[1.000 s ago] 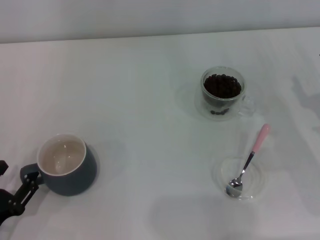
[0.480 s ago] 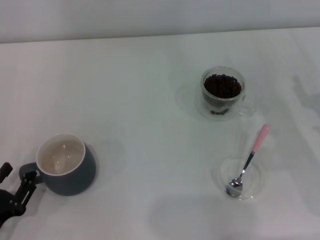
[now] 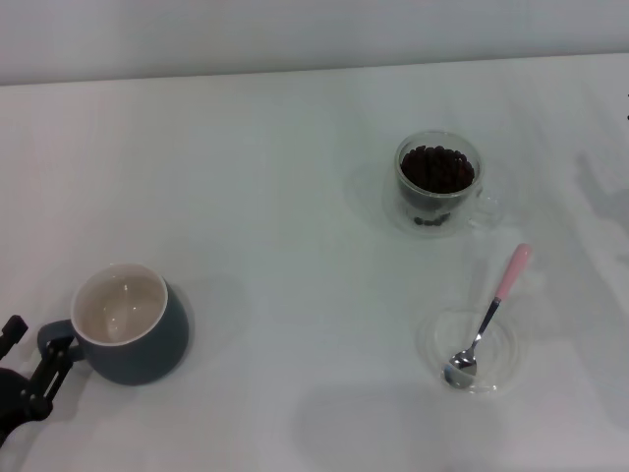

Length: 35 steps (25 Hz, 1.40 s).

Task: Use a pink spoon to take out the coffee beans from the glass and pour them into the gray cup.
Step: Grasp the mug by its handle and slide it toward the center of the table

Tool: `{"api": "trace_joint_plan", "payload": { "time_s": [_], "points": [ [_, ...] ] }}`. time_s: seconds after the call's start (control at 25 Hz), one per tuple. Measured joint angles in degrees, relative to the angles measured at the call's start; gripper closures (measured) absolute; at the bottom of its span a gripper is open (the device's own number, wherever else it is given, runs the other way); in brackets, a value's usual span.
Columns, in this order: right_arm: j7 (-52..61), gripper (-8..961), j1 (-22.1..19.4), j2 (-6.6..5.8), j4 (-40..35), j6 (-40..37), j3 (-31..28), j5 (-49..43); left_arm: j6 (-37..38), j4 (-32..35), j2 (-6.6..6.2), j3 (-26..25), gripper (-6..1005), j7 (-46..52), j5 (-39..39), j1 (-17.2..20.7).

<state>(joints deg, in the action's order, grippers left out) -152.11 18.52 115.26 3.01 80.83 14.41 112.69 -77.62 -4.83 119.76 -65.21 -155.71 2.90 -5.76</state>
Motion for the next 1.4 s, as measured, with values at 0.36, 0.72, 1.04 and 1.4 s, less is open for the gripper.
{"api": "trace_joint_plan", "payload": {
  "time_s": [0.36,0.72,1.04,1.4],
  "points": [
    [0.1,82,-0.5,-0.11,-0.1,0.1,0.1,0.0,-0.7,-1.0,0.14,1.6,480,1.0,-0.1,1.4],
    [0.1,83,-1.5,-0.26,-0.1,1.3,0.3,0.0,-0.8,-1.3,0.08,2.1,555,1.8,0.0,1.8],
    [0.1,83,-2.2,-0.39,-0.1,1.9,0.2,-0.1,-0.3,-1.3,-0.11,2.1,758,1.8,0.0,1.3],
    [0.1,83,-1.8,-0.39,-0.1,1.9,0.3,-0.1,0.1,-1.3,-0.29,2.1,793,1.2,0.1,0.0]
  ]
}}
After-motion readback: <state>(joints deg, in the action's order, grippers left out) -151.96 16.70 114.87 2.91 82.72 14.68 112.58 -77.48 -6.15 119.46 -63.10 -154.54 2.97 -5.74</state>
